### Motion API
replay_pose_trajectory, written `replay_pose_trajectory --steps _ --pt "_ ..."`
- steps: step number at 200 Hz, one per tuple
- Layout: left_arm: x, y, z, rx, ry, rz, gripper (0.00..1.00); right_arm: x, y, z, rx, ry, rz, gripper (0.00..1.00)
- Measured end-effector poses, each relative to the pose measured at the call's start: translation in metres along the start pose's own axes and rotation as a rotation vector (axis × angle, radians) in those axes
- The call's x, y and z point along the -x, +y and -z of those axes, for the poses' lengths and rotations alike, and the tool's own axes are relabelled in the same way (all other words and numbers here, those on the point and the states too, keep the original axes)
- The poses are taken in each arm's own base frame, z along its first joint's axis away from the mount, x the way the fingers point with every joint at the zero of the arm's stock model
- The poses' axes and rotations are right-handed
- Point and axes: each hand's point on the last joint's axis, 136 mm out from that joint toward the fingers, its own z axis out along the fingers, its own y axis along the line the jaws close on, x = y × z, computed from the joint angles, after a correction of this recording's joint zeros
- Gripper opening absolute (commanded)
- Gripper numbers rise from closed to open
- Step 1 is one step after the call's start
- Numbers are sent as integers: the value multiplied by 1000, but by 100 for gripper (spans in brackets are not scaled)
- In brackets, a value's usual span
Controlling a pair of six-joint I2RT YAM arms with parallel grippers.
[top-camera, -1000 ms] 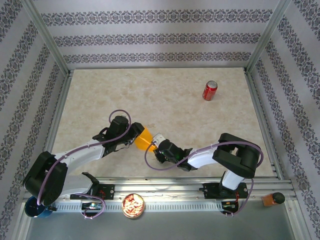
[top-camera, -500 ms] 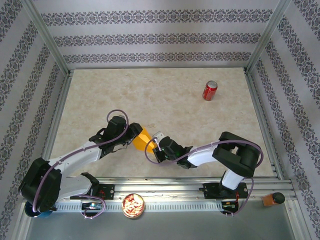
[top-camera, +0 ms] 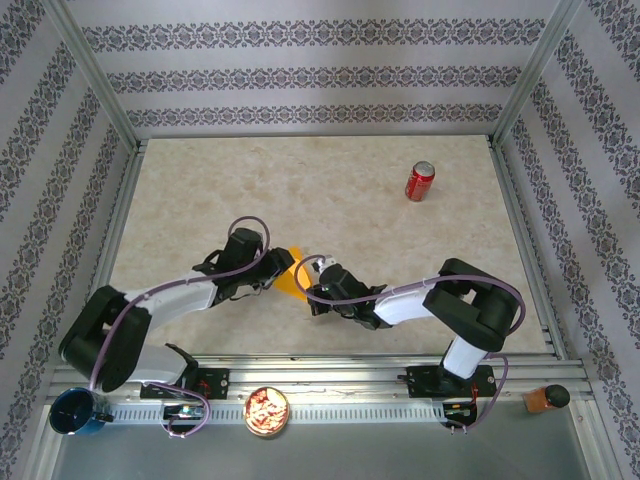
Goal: Fold a paper plane with a square sheet of paper (pick it up from the middle)
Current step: Fourth fold the wing at the center of the table.
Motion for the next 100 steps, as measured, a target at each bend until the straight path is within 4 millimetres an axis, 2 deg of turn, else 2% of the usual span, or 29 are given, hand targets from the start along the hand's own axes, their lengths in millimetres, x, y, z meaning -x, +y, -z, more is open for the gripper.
replay_pose_trajectory --steps 45,80,100 --pt "-1 -6 -10 -41 22 -2 19 1 3 -3 33 38 -59 9" --pt "1 -9 -15 -57 19 -5 8 2 7 -7 66 71 -92 10" --pt "1 -4 -20 -43 23 0 7 2 7 -7 84 91 -123 10"
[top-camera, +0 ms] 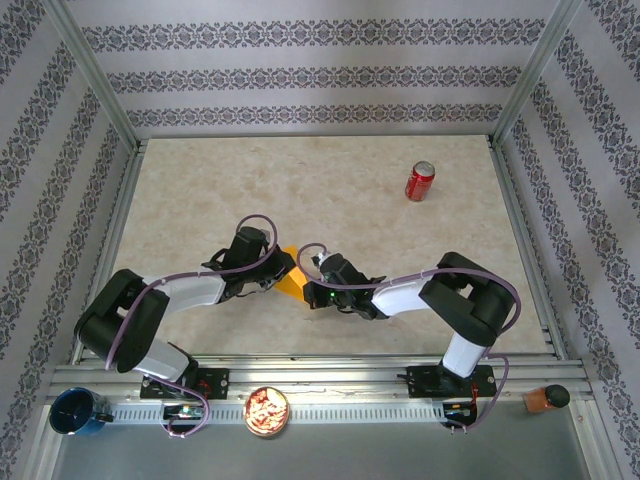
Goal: Fold a paper plane with a square sheet of paper (pick it up from the middle)
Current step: Fourth fold the wing at the center of the table.
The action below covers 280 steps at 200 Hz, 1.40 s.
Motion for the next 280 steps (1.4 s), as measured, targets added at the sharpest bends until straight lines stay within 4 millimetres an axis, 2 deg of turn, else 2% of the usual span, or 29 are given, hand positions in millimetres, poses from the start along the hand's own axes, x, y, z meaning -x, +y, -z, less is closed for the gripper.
replay_pose_trajectory --steps 68,205,280 --pt "10 12 -8 17 -32 15 6 -1 2 0 31 37 -31 13" --pt "10 34 -19 72 -27 37 6 -1 2 -1 49 81 -70 15" --pt "13 26 -20 39 -33 26 10 -1 2 -1 53 96 -86 14"
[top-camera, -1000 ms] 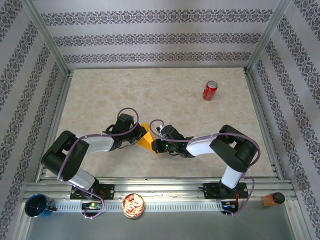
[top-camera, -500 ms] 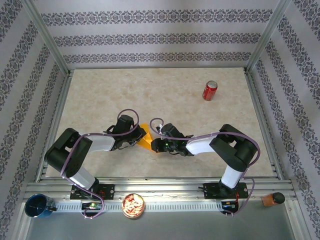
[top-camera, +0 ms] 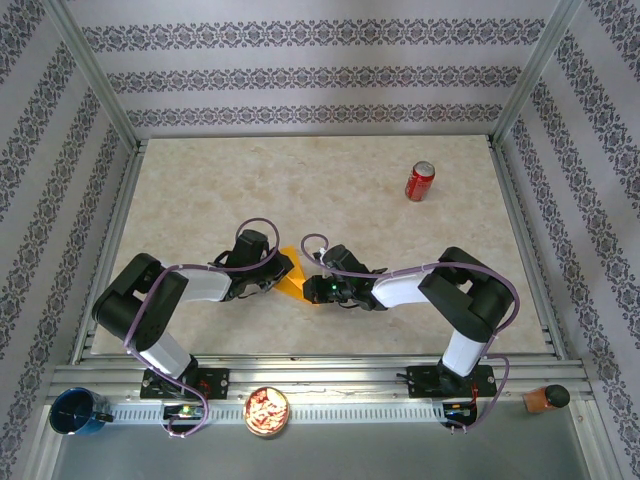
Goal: Fold a paper plane with a square sheet of paper (pick it up from the middle)
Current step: Fourth fold the wing at the center of the table.
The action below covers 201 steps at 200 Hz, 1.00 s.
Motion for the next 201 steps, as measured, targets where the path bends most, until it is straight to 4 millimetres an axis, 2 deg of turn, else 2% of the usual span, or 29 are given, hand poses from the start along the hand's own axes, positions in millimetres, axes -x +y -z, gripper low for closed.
replay_pose_trajectory --steps 64,138,201 --pt "-3 -1 -4 -16 20 -3 9 1 5 1 25 8 -27 25" --pt "-7 2 -5 -20 37 -2 9 3 4 3 50 28 -74 20" --pt "-7 2 -5 -20 37 -10 9 4 6 3 64 37 -91 26"
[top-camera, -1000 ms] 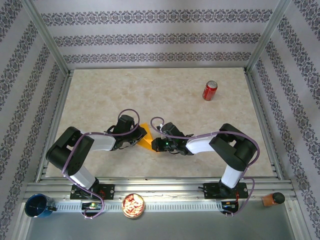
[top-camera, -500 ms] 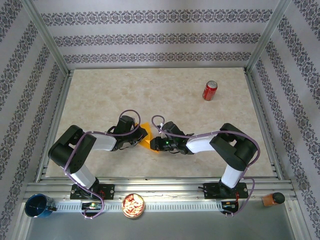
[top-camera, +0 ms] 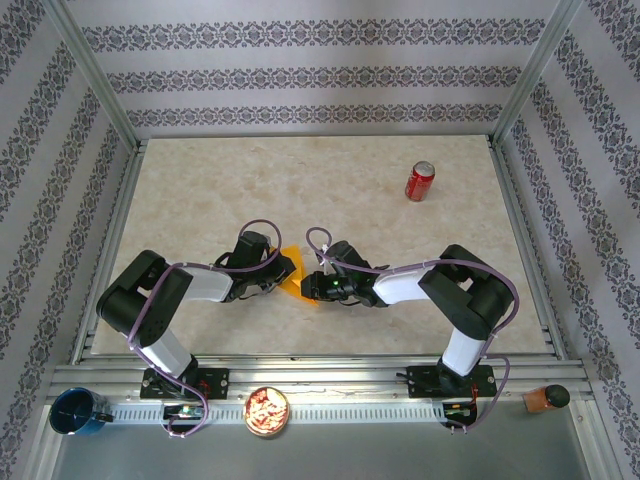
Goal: Fold a paper plane with a square sheet of paper (pick it up from the middle)
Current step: Fourth fold the wing at the center of the table.
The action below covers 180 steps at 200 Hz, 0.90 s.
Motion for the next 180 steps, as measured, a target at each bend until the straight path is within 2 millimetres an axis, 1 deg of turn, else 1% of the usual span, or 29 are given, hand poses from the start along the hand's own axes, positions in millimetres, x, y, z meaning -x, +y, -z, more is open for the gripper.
replay_pose_trajectory --steps 32,62,92,132,146,180 --pt "0 0 0 0 0 0 9 0 0 0 -9 9 -1 26" --pt "0 0 0 0 0 0 9 1 1 0 -14 15 5 30" --pt "0 0 0 0 0 0 9 1 2 0 -21 21 18 29" --pt "0 0 0 -1 0 0 9 4 2 -1 -32 14 33 21" --pt "0 0 0 -1 -1 -1 9 4 0 -2 -35 18 34 17" --pt "0 -1 0 -5 -2 -2 10 3 -2 -5 -32 16 23 14"
